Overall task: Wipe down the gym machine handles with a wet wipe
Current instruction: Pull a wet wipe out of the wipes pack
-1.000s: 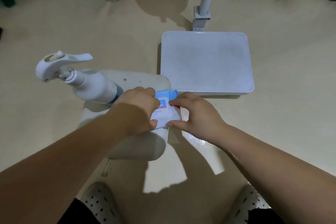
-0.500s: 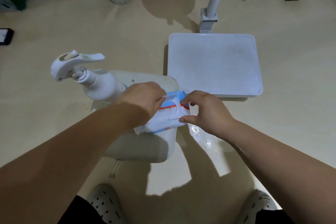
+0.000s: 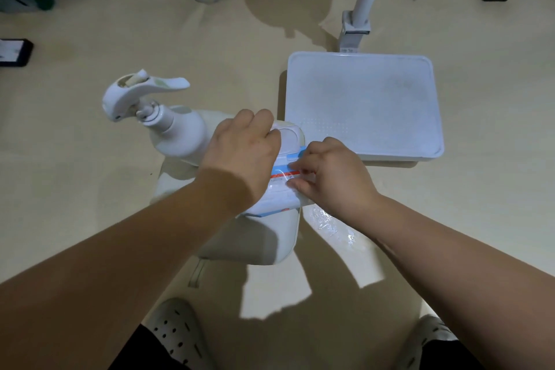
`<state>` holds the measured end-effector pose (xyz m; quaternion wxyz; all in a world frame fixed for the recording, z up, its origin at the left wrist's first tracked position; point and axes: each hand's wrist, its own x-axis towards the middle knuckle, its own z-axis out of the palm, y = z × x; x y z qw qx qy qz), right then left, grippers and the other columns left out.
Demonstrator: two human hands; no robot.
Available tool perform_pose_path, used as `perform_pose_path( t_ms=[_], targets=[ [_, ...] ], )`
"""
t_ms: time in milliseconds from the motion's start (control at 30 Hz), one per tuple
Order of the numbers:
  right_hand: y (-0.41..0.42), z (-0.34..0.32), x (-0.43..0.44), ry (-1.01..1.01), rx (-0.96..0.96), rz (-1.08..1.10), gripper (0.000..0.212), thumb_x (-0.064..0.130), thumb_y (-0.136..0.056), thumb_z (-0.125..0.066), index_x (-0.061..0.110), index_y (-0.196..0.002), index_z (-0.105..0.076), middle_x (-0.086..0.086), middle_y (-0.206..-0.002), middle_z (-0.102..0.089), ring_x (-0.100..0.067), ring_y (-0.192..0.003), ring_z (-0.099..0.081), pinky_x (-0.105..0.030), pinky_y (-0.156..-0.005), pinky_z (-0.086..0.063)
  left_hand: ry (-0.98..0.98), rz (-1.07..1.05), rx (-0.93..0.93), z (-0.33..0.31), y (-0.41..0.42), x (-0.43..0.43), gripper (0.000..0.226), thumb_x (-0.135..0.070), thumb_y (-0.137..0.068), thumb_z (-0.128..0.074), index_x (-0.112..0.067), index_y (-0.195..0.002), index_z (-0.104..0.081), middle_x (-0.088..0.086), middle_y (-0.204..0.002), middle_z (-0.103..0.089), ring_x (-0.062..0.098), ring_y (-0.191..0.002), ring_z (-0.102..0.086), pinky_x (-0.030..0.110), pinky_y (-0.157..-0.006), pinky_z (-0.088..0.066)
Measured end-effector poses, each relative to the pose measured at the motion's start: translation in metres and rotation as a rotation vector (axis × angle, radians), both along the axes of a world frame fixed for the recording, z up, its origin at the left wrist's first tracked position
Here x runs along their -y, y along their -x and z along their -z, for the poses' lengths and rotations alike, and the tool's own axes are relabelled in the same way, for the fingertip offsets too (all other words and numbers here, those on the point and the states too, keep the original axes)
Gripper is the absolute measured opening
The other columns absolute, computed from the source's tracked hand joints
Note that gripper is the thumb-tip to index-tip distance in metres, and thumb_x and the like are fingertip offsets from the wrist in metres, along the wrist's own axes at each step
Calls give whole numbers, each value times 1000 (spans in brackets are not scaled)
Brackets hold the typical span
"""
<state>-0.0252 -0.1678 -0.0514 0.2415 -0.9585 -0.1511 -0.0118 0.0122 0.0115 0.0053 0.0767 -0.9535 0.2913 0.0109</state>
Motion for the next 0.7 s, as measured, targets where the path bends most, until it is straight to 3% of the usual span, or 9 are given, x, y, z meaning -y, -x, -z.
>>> perform_pose_path(
  t_ms=[100,233,367,500,600,700],
  targets=[
    [5,-2,-8,-10,20,54,17,23,-68,-88,17,-82,-81,-2,-70,-66,-31,-68,-58,-32,-53,-47,-15,-70,-112,3,0,0,29,-29,-87,-61,-19,-112,-53,2,-111,-45,23,-96,-49,33,-69,-31],
    [10,-4,-14,-44,-68,173,17,32,-75,-85,17,-81,-79,0,-77,-66,-26,-78,-58,-29,-62,-41,-19,-73,-237,-1,0,-10,53,-49,-88,-56,-21,-132,-44,1,-123,-45,24,-107,-51,36,-79,-41],
    [9,-11,-19,-49,-213,255,10,31,-83,-76,21,-86,-79,3,-86,-67,-20,-86,-57,-32,-69,-45,7,-77,-323,-8,5,-11,54,-48,-90,-56,-20,-134,-44,1,-130,-44,24,-111,-53,34,-81,-42],
    [13,-10,-30,-171,-290,302,13,20,-89,-66,19,-77,-72,9,-76,-63,-17,-78,-59,-32,-66,-46,3,-80,-444,-5,7,-15,43,-34,-94,-53,-21,-135,-45,7,-139,-42,29,-112,-57,40,-90,-48],
    [12,-15,-33,-423,-443,330,17,21,-93,-66,14,-79,-69,5,-75,-65,-10,-67,-54,-22,-60,-41,69,-86,-506,0,12,-16,35,-31,-95,-52,-23,-130,-52,8,-136,-48,31,-113,-59,45,-93,-48],
    [11,-28,-31,-704,-600,353,14,16,-91,-72,6,-82,-73,-2,-74,-64,-9,-61,-50,-16,-56,-37,210,-100,-434,1,18,-13,25,-31,-98,-51,-19,-116,-63,6,-115,-61,29,-108,-60,42,-87,-48]
  ],
)
